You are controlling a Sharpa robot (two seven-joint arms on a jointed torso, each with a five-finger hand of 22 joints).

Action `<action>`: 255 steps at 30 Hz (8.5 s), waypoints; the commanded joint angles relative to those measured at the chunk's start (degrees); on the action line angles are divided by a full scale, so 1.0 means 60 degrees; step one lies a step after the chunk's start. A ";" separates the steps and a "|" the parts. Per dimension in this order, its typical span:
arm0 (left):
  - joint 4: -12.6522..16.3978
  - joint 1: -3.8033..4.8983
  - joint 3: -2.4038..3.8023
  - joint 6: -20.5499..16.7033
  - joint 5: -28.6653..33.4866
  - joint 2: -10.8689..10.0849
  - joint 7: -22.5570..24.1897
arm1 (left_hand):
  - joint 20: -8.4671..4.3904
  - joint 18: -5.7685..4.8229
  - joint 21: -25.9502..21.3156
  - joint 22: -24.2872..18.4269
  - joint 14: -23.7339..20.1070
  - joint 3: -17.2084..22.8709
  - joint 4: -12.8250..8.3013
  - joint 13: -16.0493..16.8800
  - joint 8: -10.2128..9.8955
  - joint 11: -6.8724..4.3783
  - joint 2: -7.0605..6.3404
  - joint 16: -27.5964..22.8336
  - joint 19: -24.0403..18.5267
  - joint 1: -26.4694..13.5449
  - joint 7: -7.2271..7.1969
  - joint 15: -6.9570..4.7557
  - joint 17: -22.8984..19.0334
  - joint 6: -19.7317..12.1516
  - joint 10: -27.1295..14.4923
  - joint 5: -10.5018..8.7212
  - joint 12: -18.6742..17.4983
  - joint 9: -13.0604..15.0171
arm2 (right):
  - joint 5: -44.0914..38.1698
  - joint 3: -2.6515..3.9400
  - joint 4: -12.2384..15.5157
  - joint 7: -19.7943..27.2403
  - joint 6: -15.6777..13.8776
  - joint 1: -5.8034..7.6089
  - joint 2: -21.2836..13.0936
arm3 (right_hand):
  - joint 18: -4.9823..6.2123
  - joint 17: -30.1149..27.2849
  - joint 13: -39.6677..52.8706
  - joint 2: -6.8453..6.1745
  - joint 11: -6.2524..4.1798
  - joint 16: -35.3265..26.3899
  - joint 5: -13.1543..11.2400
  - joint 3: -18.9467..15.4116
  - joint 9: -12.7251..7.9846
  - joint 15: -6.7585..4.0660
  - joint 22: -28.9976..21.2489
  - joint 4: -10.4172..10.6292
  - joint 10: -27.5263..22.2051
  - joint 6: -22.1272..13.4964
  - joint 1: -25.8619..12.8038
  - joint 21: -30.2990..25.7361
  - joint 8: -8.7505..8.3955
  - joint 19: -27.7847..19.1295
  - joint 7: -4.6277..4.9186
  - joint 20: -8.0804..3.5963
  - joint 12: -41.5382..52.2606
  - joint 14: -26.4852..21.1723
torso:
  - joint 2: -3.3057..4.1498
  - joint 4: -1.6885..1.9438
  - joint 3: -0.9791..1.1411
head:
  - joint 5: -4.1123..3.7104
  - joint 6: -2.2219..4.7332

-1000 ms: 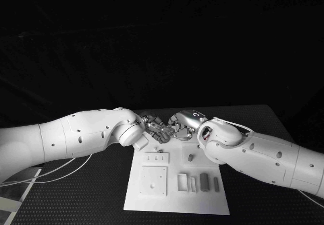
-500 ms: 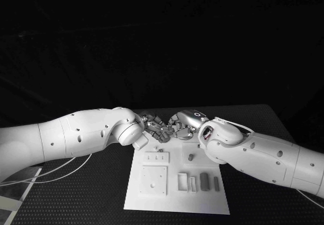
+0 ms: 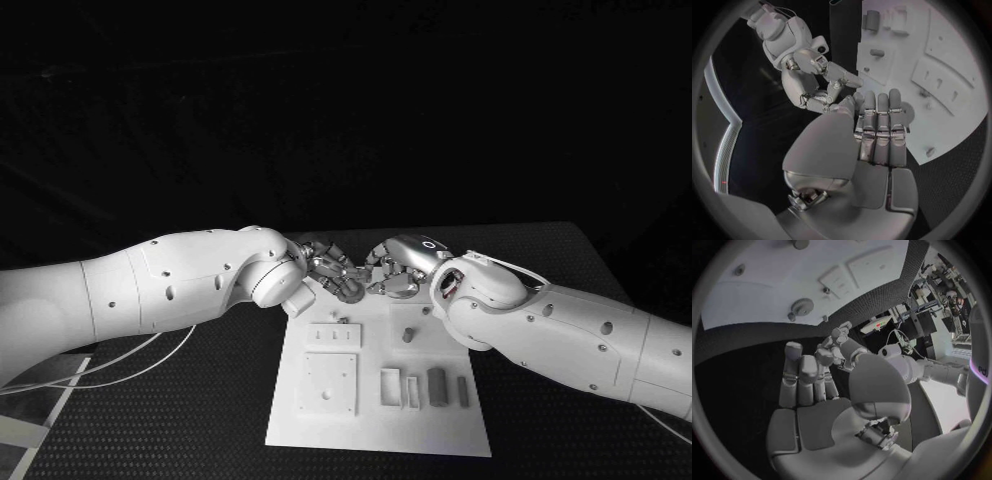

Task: Assemble the parts on the task board

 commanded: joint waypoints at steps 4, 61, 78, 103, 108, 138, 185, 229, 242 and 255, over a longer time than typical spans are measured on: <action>-0.0043 0.0014 0.0015 -0.0050 0.0011 -0.0010 0.0145 | 0.0010 0.0088 0.0005 0.0026 0.0071 0.0045 -0.0040 0.0022 0.0061 0.0028 0.0121 0.0061 0.0069 0.0178 -0.0201 -0.0014 0.0020 0.0305 0.0024 0.0072 0.0044 0.0183 | 0.0045 -0.0008 -0.0018 0.0043 0.0101 -0.0027 -0.0023 | 0.0184 -0.0016 -0.0015 -0.0054 0.0051 -0.0057 0.0016 0.0028 -0.0013 0.0064 -0.0016 0.0025 0.0010 0.0088 -0.0039 -0.0049 -0.0010 0.0034 0.0122 0.0005 -0.0054 0.0016 | -0.0001 0.0005 -0.0003 | 0.0000 -0.0007; 0.0067 -0.0398 -0.0692 0.0450 -0.3538 -0.0129 -0.1853 | -0.1628 0.0254 0.3878 0.4737 0.0437 0.0653 -0.1035 0.5045 0.1225 -0.1391 0.0055 0.7442 0.1639 -0.1521 -0.1141 -0.1775 0.0987 0.0927 -0.0424 0.2044 0.7807 0.4589 | 0.1675 0.0286 -0.0999 0.0474 -0.0213 0.0109 -0.0964 | 0.0184 -0.0031 -0.0045 -0.0022 0.0085 -0.0137 0.0016 0.0292 0.0005 0.0096 -0.0055 -0.0023 -0.0063 -0.0010 0.0044 -0.0154 -0.0069 0.0010 0.0158 0.0022 -0.0096 -0.0030 | 0.0009 -0.0007 0.0006 | 0.0000 -0.0492; -0.0134 -0.0502 -0.0689 0.1040 -0.4215 0.0060 -0.2245 | -0.2044 0.0083 0.4940 0.4689 0.0498 0.3611 -0.4839 0.4538 0.0614 -0.1496 0.0408 0.9097 0.2129 -0.5854 -0.1232 -0.2202 0.0372 0.1404 -0.0445 0.2541 0.8858 0.5849 | 0.1745 0.0305 -0.1011 0.0471 -0.0108 0.0167 -0.1018 | 0.0184 -0.0030 -0.0046 -0.0004 0.0087 -0.0140 0.0016 0.0300 0.0008 0.0098 -0.0054 -0.0022 -0.0067 -0.0013 0.0051 -0.0158 -0.0070 0.0004 0.0160 0.0026 -0.0097 -0.0033 | 0.0006 0.0019 -0.0003 | -0.0067 -0.0638; 0.0049 -0.0886 -0.0688 -0.0063 -0.6759 0.0129 -0.1674 | -0.2044 0.0056 0.4851 0.4651 0.0397 0.3979 -0.4973 0.4311 0.0165 -0.1409 0.0252 0.9104 0.2106 -0.5936 -0.1141 -0.2180 0.0165 0.1397 -0.0536 0.2265 0.8775 0.5621 | 0.1766 0.0308 -0.0989 0.0471 0.0010 0.0169 -0.1078 | 0.0184 -0.0026 -0.0048 0.0061 0.0094 -0.0143 0.0016 0.0288 0.0021 0.0105 -0.0045 0.0000 -0.0072 -0.0010 -0.0029 -0.0164 -0.0068 -0.0003 0.0167 0.0046 -0.0094 -0.0039 | -0.0003 0.0014 -0.0013 | -0.0151 -0.0731; 0.0029 -0.0971 -0.0687 -0.0099 -0.6788 0.0151 -0.1682 | -0.2044 0.0056 0.4850 0.4650 0.0399 0.3982 -0.4972 0.4306 0.0159 -0.1409 0.0248 0.9105 0.2109 -0.5933 -0.1141 -0.2180 0.0161 0.1402 -0.0535 0.2265 0.8774 0.5615 | 0.1773 0.0308 -0.0986 0.0477 0.0023 0.0169 -0.1079 | 0.0184 -0.0025 -0.0048 0.0066 0.0095 -0.0143 0.0016 0.0287 0.0022 0.0106 -0.0044 -0.0001 -0.0073 -0.0011 -0.0039 -0.0165 -0.0069 -0.0004 0.0168 0.0048 -0.0094 -0.0039 | -0.0006 0.0013 -0.0003 | -0.0154 -0.0746; -0.0035 -0.1192 -0.0686 0.0170 -0.6472 0.0227 -0.1789 | -0.2045 0.0052 0.4846 0.4648 0.0417 0.3994 -0.4954 0.4278 0.0117 -0.1412 0.0260 0.9117 0.2134 -0.5939 -0.1144 -0.2184 0.0134 0.1450 -0.0511 0.2262 0.8775 0.5570 | 0.1782 0.0308 -0.0990 0.0472 0.0096 0.0168 -0.1067 | 0.0184 -0.0020 -0.0048 0.0086 0.0095 -0.0142 0.0016 0.0292 0.0030 0.0106 -0.0037 -0.0013 -0.0074 -0.0017 -0.0059 -0.0166 -0.0072 -0.0006 0.0168 0.0050 -0.0089 -0.0040 | 0.0004 0.0012 -0.0008 | -0.0152 -0.0807; -0.0166 -0.1372 -0.0685 0.0179 -0.6792 0.0282 -0.1815 | -0.2047 0.0049 0.4836 0.4648 0.0429 0.3999 -0.4953 0.4246 0.0067 -0.1412 0.0269 0.9133 0.2155 -0.5949 -0.1144 -0.2187 0.0101 0.1490 -0.0497 0.2259 0.8780 0.5526 | 0.1785 0.0308 -0.0958 0.0470 0.0140 0.0167 -0.1098 | 0.0184 -0.0015 -0.0049 0.0094 0.0095 -0.0141 0.0016 0.0295 0.0041 0.0107 -0.0028 -0.0014 -0.0077 -0.0016 -0.0071 -0.0168 -0.0072 -0.0008 0.0168 0.0051 -0.0085 -0.0041 | 0.0006 0.0013 -0.0006 | -0.0155 -0.0939; -0.0221 -0.1394 -0.0685 0.0535 -0.7204 0.0403 -0.1923 | -0.2058 0.0050 0.4817 0.4651 0.0446 0.3933 -0.4886 0.4189 -0.0081 -0.1391 0.0037 0.9186 0.2205 -0.6029 -0.1120 -0.2203 0.0045 0.1497 -0.0489 0.2132 0.8801 0.5414 | 0.1815 0.0308 -0.0866 0.0492 0.0284 0.0167 -0.1149 | 0.0184 -0.0012 -0.0051 0.0099 0.0098 -0.0145 0.0015 0.0289 0.0049 0.0110 -0.0022 -0.0007 -0.0082 -0.0019 -0.0111 -0.0175 -0.0075 -0.0016 0.0170 0.0057 -0.0084 -0.0047 | -0.0004 0.0017 0.0003 | -0.0186 -0.0984; -0.0190 -0.1394 -0.0684 0.0723 -0.7137 0.0416 -0.1864 | -0.2061 0.0046 0.4812 0.4661 0.0474 0.3856 -0.4666 0.4143 -0.0033 -0.1454 -0.0085 0.9247 0.2254 -0.6173 -0.1190 -0.2215 0.0006 0.1739 -0.0445 0.2124 0.8841 0.5397 | 0.1829 0.0308 -0.0869 0.0497 0.0305 0.0167 -0.1150 | 0.0184 -0.0012 -0.0052 0.0101 0.0098 -0.0147 0.0016 0.0289 0.0051 0.0111 -0.0021 -0.0006 -0.0085 -0.0020 -0.0122 -0.0177 -0.0076 -0.0019 0.0171 0.0059 -0.0085 -0.0050 | -0.0005 0.0013 -0.0007 | -0.0187 -0.1028; -0.0205 -0.1394 -0.0684 0.0665 -0.6776 0.0414 -0.1988 | -0.2034 0.0014 0.4879 0.4701 0.0533 0.3906 -0.4922 0.4104 0.0016 -0.1525 0.0235 0.9364 0.2300 -0.6077 -0.1261 -0.2169 -0.0023 0.1915 -0.0350 0.2468 0.8925 0.5422 | 0.1830 0.0308 -0.0871 0.0503 0.0341 0.0167 -0.1139 | 0.0184 -0.0011 -0.0053 0.0106 0.0098 -0.0148 0.0016 0.0294 0.0053 0.0111 -0.0019 -0.0011 -0.0088 -0.0021 -0.0119 -0.0180 -0.0076 -0.0023 0.0171 0.0059 -0.0086 -0.0053 | 0.0001 0.0007 0.0000 | -0.0176 -0.1056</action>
